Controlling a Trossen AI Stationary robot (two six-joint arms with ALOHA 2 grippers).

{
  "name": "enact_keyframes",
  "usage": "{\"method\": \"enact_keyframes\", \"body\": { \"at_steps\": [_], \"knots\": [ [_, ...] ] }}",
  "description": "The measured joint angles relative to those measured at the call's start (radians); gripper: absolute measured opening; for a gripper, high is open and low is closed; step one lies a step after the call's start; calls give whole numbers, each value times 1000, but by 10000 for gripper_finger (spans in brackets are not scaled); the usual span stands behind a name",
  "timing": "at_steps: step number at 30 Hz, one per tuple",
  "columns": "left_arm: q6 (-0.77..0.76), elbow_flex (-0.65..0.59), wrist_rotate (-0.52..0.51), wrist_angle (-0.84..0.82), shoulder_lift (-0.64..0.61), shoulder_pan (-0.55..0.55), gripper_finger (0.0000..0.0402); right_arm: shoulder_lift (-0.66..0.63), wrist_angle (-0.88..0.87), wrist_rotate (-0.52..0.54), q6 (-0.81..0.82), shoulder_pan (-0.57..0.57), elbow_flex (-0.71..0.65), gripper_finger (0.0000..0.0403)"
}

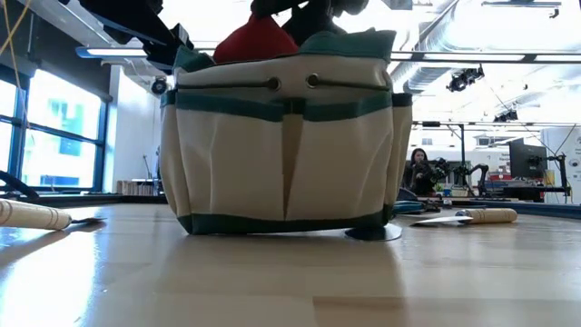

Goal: Pick & Place Garden tools in Gardening bag
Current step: Put the red gloves into the green gardening bag

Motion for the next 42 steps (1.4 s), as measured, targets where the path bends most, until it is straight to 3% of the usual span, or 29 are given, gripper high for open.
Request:
{"method": "enact_keyframes", "body": {
  "at_steps": [23, 32, 42],
  "knots": [
    [0, 0, 8, -8, 0, 0, 260, 0, 41, -99, 376, -96, 0, 243],
    [0, 0, 14, -8, 0, 0, 260, 0, 123, -186, 413, -96, 0, 243],
    [-15, 0, 17, -11, 0, 0, 260, 0, 126, -195, 413, -102, 0, 241]
  ]
}}
